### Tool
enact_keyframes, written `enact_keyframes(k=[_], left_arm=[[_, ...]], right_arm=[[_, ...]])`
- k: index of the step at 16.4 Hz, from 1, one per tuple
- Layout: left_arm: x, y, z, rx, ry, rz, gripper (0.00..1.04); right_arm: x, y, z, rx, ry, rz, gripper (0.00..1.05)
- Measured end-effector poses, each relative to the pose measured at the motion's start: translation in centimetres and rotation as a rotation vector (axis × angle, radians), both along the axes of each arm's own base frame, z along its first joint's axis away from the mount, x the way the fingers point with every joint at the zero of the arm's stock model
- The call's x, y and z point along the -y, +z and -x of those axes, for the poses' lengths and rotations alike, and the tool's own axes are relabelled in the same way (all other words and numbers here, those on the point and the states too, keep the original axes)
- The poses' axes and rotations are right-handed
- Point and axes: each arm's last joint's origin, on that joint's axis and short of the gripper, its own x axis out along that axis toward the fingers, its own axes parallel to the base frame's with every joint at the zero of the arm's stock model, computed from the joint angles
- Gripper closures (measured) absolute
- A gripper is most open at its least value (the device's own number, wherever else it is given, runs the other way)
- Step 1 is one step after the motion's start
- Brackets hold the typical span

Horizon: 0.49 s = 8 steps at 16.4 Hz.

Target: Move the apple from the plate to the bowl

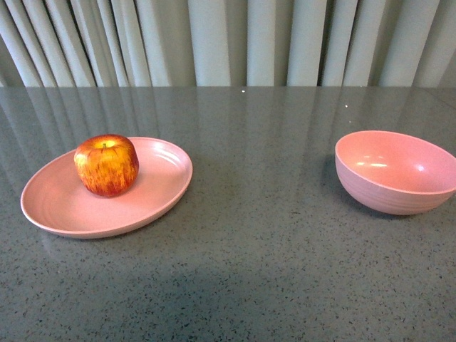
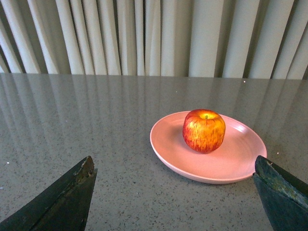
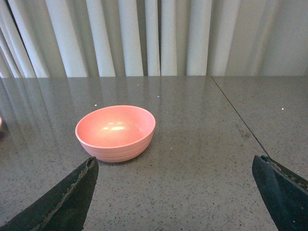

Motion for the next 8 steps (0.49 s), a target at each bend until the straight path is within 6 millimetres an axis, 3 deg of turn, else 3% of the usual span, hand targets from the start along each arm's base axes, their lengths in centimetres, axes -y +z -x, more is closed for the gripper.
enact_keyframes(k=[4,6,8], left_arm=[[0.0,0.0,0.0,0.000,0.000,0.000,0.07],[0.0,0.0,0.0,0.000,0.000,0.000,0.07],[0.0,0.0,0.0,0.000,0.000,0.000,0.07]], right_arm=[[0.0,0.0,0.0,0.000,0.000,0.000,0.07],[0.1,-0.3,-0.3,-0.097,-0.065,-0.093,0.07],[0.3,2.2,-1.1,-0.015,-0.068,-0.141,0.07]])
